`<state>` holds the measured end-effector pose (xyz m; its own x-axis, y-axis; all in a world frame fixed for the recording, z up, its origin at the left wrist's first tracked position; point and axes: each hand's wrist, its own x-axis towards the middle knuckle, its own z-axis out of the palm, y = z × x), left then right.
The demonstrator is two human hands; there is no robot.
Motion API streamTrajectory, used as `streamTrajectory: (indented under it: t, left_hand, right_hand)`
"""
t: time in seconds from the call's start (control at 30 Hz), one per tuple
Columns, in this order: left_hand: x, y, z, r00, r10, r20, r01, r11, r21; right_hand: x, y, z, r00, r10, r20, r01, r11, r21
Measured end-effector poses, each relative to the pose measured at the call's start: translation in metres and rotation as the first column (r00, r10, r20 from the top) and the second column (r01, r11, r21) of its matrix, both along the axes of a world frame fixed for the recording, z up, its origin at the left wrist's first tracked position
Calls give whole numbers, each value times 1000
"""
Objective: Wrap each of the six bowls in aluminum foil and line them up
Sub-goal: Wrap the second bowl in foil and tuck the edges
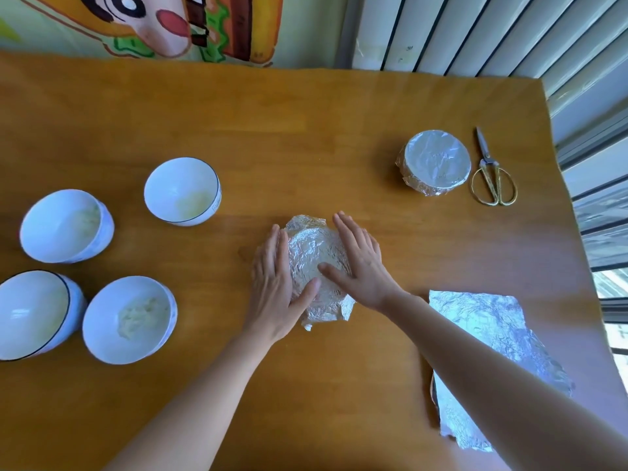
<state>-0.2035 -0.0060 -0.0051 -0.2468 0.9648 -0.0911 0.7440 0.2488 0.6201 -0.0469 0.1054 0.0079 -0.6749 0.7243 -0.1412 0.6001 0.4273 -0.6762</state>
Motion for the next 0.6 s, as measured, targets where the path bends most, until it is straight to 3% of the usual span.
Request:
streamTrajectory:
  t: [0.17, 0.27, 0.43, 0.6]
  left_hand:
    - [-11, -4, 2, 968, -217, -128, 216, 976, -24]
    - [-8, 1, 1, 961, -229, -155, 213, 971, -112]
    - [-8, 3, 0, 967, -192, -166, 162, 970, -180]
    - [-11, 12, 12, 923, -292, -251, 268, 955, -123]
  right_hand:
    - [23, 7, 7, 982, 188, 32, -185, 979, -84]
    - [25, 7, 5, 961, 252, 110, -241, 965, -106]
    - [22, 6, 1, 960, 245, 137, -232, 967, -100]
    - [21, 7, 1, 959, 232, 160, -223, 972, -72]
